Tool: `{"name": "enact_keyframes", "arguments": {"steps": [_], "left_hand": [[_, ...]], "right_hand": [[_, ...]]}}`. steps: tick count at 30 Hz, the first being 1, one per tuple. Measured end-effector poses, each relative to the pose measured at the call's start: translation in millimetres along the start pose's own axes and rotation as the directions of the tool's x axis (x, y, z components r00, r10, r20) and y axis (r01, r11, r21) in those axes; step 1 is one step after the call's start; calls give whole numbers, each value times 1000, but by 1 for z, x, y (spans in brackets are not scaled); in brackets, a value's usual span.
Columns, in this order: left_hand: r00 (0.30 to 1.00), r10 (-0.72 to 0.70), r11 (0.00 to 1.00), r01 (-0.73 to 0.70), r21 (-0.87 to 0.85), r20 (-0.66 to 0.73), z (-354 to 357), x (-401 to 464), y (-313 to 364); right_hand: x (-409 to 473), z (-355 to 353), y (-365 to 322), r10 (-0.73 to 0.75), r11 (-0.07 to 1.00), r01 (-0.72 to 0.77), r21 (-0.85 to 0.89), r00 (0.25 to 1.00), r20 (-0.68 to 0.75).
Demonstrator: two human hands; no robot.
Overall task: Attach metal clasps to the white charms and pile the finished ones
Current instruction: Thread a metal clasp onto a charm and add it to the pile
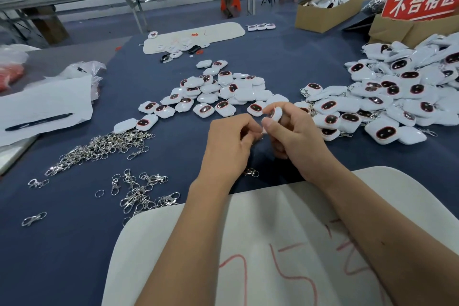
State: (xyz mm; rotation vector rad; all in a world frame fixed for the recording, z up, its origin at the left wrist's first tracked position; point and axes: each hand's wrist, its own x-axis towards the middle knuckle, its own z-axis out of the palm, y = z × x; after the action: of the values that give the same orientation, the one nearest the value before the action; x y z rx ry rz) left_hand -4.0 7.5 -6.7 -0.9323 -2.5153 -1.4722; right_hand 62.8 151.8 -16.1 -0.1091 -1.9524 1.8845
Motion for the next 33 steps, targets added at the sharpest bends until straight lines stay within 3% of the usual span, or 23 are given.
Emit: {"name": "enact_keyframes", "arguments": {"steps": [3, 6, 9, 12, 19, 25, 33], "left_hand": [[985, -130, 949, 90, -301, -114, 7, 1, 8], [965, -261, 807, 198, -556, -35, 11, 1, 14], [946, -316, 694, 281, -663, 69, 10, -1, 13], [934, -353, 652, 288, -701, 56, 8, -2, 15], [924, -376, 706, 237, -667, -69, 10, -3, 14], [963, -209, 927, 141, -347, -169, 8, -2, 12], [997, -71, 988, 73, -136, 20, 0, 0, 3]], "right_hand": [[1, -3, -2, 39, 966, -35, 257, 999, -10], [3, -7, -3, 44, 947, -44, 318, 999, 7], [4, -8, -1, 29, 950, -31, 309, 1000, 13], [4, -8, 0, 20, 961, -22, 277, 1000, 10], [5, -6, 2, 5, 970, -3, 243, 1000, -8], [6, -5, 4, 38, 979, -25, 204, 998, -57], [5, -4, 5, -1, 996, 6, 84, 998, -55]]}}
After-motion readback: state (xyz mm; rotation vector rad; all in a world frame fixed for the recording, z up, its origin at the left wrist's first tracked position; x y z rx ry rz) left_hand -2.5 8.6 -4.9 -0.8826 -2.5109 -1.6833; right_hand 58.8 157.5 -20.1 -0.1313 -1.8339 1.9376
